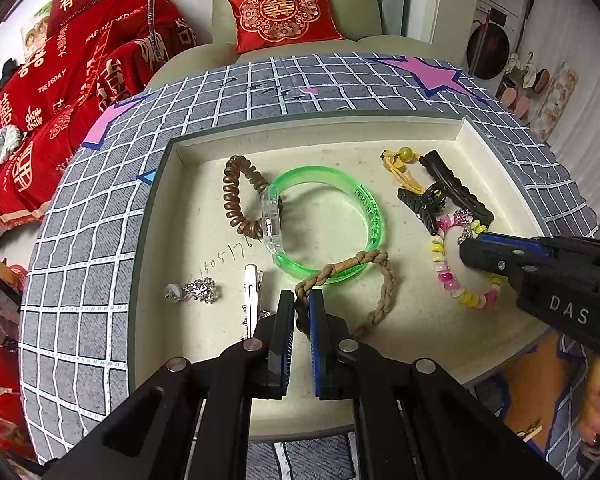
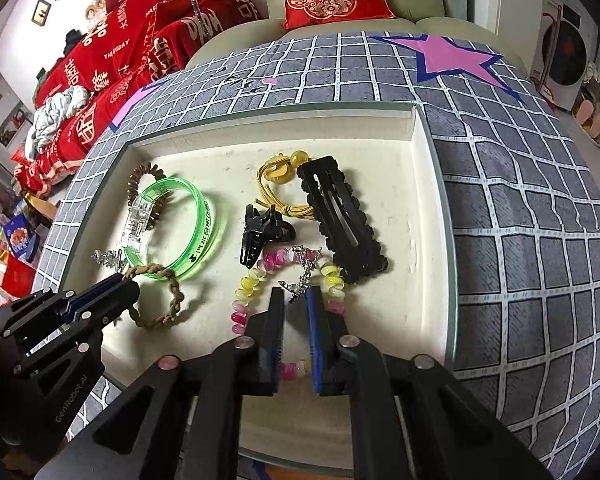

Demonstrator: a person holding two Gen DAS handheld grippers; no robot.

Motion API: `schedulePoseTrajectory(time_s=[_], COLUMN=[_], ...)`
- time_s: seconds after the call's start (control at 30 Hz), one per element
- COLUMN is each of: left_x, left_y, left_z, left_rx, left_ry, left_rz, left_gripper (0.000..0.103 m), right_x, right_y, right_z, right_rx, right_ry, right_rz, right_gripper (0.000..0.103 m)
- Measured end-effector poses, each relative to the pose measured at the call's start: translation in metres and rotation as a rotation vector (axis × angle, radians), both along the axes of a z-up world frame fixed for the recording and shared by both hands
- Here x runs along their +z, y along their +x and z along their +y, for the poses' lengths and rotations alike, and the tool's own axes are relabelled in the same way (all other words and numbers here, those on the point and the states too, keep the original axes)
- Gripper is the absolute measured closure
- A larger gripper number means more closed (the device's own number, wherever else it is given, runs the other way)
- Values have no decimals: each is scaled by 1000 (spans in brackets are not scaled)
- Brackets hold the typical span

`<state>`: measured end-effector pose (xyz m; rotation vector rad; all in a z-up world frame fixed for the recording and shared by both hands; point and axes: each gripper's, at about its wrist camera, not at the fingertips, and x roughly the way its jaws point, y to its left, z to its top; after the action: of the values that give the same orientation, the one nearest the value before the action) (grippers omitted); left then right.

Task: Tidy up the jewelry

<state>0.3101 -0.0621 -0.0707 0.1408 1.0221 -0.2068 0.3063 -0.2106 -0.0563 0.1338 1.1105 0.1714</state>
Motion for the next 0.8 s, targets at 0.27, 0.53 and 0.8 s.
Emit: schedulePoseTrajectory(time_s=[0.27, 0.53, 0.8], left_x=[12, 23, 39], left_y=[-4, -5, -11], left_z=[2, 7, 5], left_rx=[16, 45, 49], left_ry=[12, 20, 11], left_rz=[-19, -41, -93], left_gripper=[88, 7, 1], right_x=[27, 48, 56], right_y=[-9, -27, -32], right_z=[-2, -12, -23], right_rx=[-9, -34, -69], right_ry=[37, 54, 59], right_rz=[-54, -95, -101], right_gripper=[48, 46, 46])
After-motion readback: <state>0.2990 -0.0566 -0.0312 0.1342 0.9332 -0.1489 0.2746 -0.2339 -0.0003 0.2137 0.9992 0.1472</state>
